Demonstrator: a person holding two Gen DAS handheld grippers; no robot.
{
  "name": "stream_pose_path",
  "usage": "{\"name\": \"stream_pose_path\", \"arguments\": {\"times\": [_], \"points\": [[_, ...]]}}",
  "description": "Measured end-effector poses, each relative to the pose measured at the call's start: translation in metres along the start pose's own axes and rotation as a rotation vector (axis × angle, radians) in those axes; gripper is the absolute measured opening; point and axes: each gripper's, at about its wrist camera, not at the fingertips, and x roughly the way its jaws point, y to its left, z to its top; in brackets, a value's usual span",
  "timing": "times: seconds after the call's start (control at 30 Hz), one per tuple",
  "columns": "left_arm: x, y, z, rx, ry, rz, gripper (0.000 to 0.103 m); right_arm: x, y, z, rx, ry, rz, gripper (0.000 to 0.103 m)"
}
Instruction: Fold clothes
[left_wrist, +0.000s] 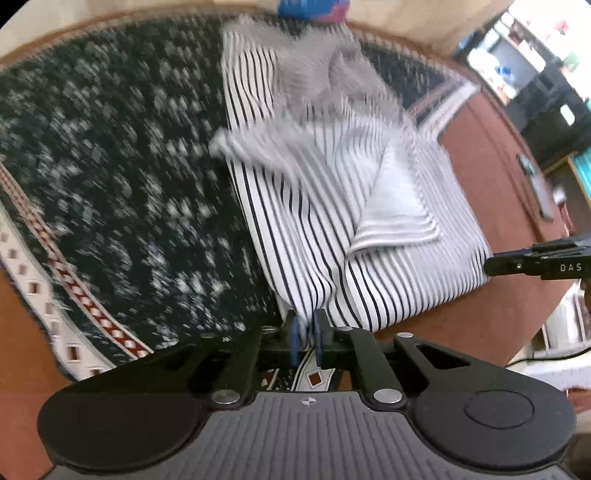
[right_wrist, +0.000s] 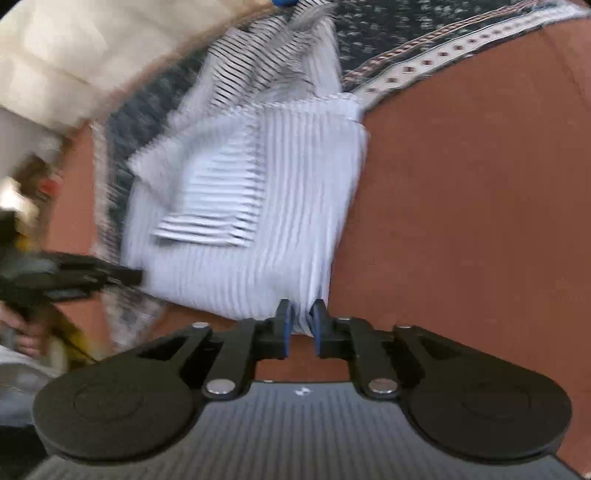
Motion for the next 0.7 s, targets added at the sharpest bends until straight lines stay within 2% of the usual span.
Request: {"name": "stream_pose_path", "arguments": {"times": [0.1, 0.2, 0.27, 0.37, 0.57, 0.6, 0.63, 0.7], "points": [[-0.026, -0.001, 0.013, 0.011, -0.093, 0.036, 0.032, -0.029, 0.006, 0.011, -0.023, -0.13, 0.0, 0.018], [-0.022, -0.003, 0.036, 0.011, -0.141, 0.034, 0.039, -0.039, 0.022, 0.037, -0.096, -0.211, 0.066, 0.021], [-0.008, -0.007, 0.052, 0.018, -0.143, 0.043, 0.039, -0.02, 0.035, 0.057, -0.142, -0.2, 0.074, 0.021], [0.01, -0.01, 0.068, 0.039, -0.134, 0.044, 0.04, 0.014, 0.04, 0.08, -0.187, -0.159, 0.037, 0.024], [0.037, -0.007, 0.08, 0.025, -0.103, 0.035, 0.041, 0.039, 0.042, 0.093, -0.192, -0.118, 0.031, 0.025], [0.04, -0.006, 0.083, 0.024, -0.097, 0.021, 0.036, 0.04, 0.041, 0.093, -0.19, -0.111, 0.031, 0.026], [0.041, -0.007, 0.084, 0.023, -0.095, 0.014, 0.01, 0.042, 0.04, 0.094, -0.189, -0.102, 0.034, 0.026], [0.042, -0.007, 0.087, 0.033, -0.097, -0.004, 0.004, 0.045, 0.038, 0.096, -0.187, -0.065, 0.086, 0.022]]}}
